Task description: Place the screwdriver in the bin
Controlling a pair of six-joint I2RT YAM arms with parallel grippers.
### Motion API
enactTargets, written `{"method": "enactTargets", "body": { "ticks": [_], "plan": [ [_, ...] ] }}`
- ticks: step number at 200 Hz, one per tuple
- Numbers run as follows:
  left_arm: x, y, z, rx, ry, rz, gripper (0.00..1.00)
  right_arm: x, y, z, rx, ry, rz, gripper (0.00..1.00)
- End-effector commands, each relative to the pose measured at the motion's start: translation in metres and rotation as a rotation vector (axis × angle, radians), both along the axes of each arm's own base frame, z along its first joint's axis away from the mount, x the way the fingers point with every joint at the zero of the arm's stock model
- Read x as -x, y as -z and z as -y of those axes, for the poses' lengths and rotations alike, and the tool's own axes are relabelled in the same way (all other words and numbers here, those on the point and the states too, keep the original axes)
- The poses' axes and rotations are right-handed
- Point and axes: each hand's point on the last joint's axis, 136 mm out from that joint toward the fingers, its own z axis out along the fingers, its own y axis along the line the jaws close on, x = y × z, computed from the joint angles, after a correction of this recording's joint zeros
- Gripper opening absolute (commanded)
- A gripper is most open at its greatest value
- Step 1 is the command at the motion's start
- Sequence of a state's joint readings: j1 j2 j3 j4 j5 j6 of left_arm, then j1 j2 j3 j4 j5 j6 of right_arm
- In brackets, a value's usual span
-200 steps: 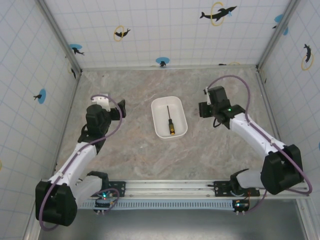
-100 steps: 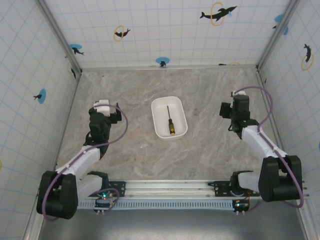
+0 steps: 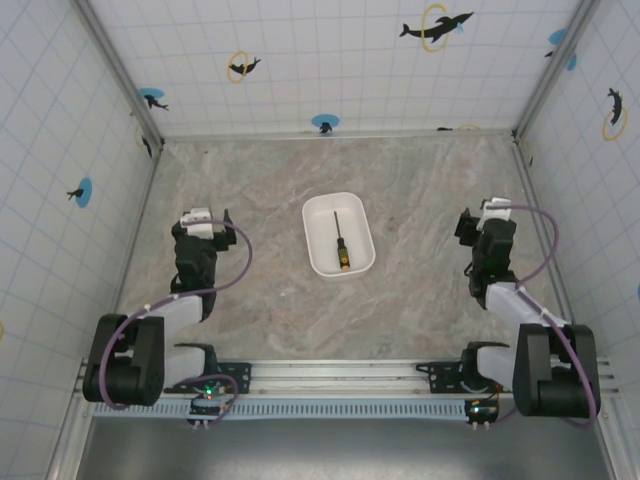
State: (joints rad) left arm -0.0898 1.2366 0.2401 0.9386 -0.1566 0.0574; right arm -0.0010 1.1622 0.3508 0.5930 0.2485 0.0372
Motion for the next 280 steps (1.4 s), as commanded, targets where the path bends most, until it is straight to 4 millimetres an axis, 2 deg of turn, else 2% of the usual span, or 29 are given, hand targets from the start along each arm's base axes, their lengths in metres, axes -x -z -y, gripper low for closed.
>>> {"method": "enactTargets", "body": {
  "ticks": [1, 28, 72, 104, 136, 187, 192, 198, 209, 223, 280],
  "plan": [
    [-0.004, -0.002, 0.000, -0.013, 0.011, 0.023, 0.97, -0.006, -0.014, -0.002, -0.038, -0.018, 0.107, 0.82],
    [-0.007, 0.010, -0.002, -0.006, 0.001, 0.002, 0.97, -0.003, -0.005, -0.004, -0.051, -0.027, 0.131, 0.82],
    [-0.006, 0.015, -0.015, -0.002, -0.065, 0.039, 0.97, -0.007, 0.004, -0.003, -0.071, -0.019, 0.151, 0.83],
    [-0.016, 0.025, -0.008, -0.004, -0.016, 0.001, 0.97, -0.013, 0.012, -0.002, -0.078, -0.009, 0.139, 0.83],
    [-0.020, 0.030, -0.012, 0.010, -0.024, -0.019, 0.97, -0.015, 0.024, 0.002, -0.082, 0.017, 0.130, 0.84],
    [-0.019, 0.032, -0.011, 0.014, -0.015, -0.020, 0.97, -0.022, 0.026, -0.002, -0.064, 0.007, 0.098, 0.86],
    [-0.017, 0.027, -0.013, 0.013, -0.023, 0.016, 0.97, -0.022, 0.026, -0.003, -0.062, 0.006, 0.093, 0.87],
    [-0.018, 0.024, -0.013, 0.014, -0.023, 0.031, 0.97, -0.022, 0.027, -0.004, -0.058, 0.005, 0.094, 0.89],
    [-0.018, 0.032, -0.012, 0.013, -0.021, -0.016, 0.98, -0.023, 0.027, -0.004, -0.052, 0.008, 0.090, 0.94],
    [-0.018, 0.028, -0.013, 0.012, -0.026, 0.007, 0.98, -0.023, 0.027, -0.006, -0.039, 0.010, 0.081, 1.00],
    [-0.018, 0.031, -0.013, 0.014, -0.021, -0.010, 0.97, -0.024, 0.028, -0.006, -0.039, 0.009, 0.079, 0.99]
  ]
}}
